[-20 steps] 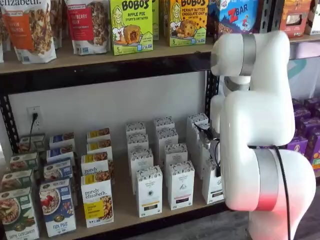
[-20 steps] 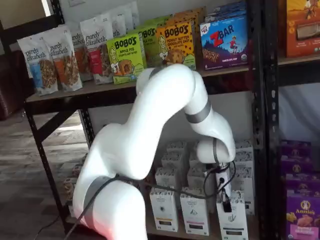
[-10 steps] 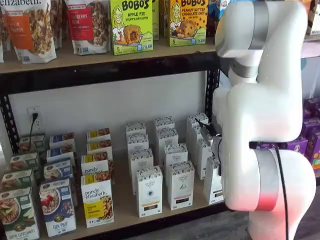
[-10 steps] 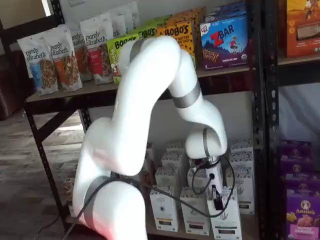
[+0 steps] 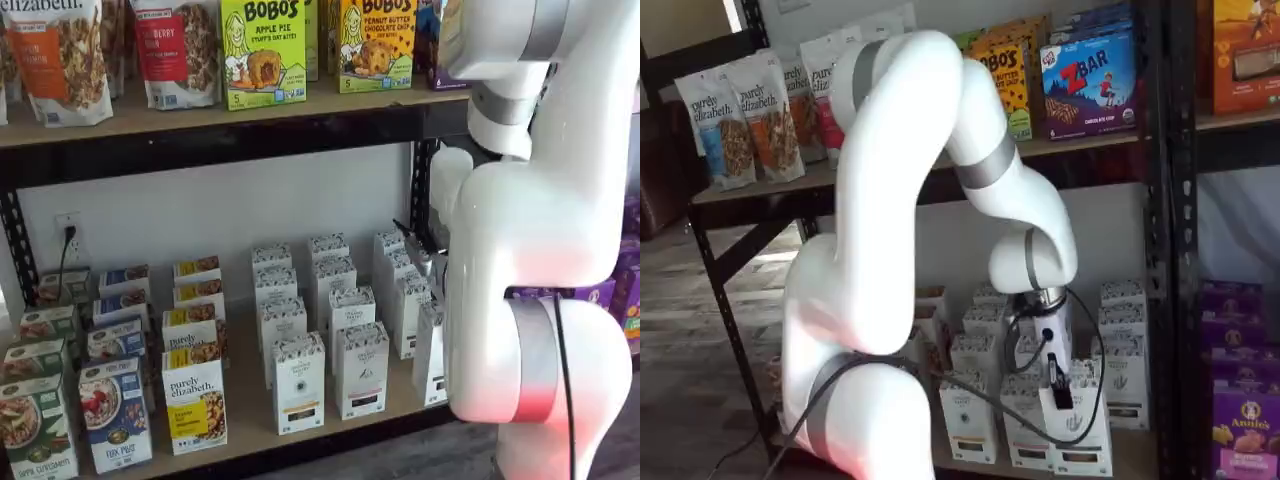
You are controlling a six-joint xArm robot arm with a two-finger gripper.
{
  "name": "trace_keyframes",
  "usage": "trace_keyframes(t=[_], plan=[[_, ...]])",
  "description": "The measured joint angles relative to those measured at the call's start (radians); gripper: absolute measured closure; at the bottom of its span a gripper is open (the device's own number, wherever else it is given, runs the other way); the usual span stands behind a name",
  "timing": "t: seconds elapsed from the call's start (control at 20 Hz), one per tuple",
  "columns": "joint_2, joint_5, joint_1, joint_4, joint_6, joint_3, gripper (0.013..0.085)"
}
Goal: Pick up the white box with a green strip in the middle, on the bottom shelf, the sixth box from the left
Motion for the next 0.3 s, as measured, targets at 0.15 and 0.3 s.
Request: trace_keyframes(t=[0.15, 0.3], plan=[[-0.073, 0.034, 0.006, 0.044, -0.036, 0.042, 0.045], [-0.133, 0.061, 0.011, 0.057, -0.046, 0.076, 0.045]])
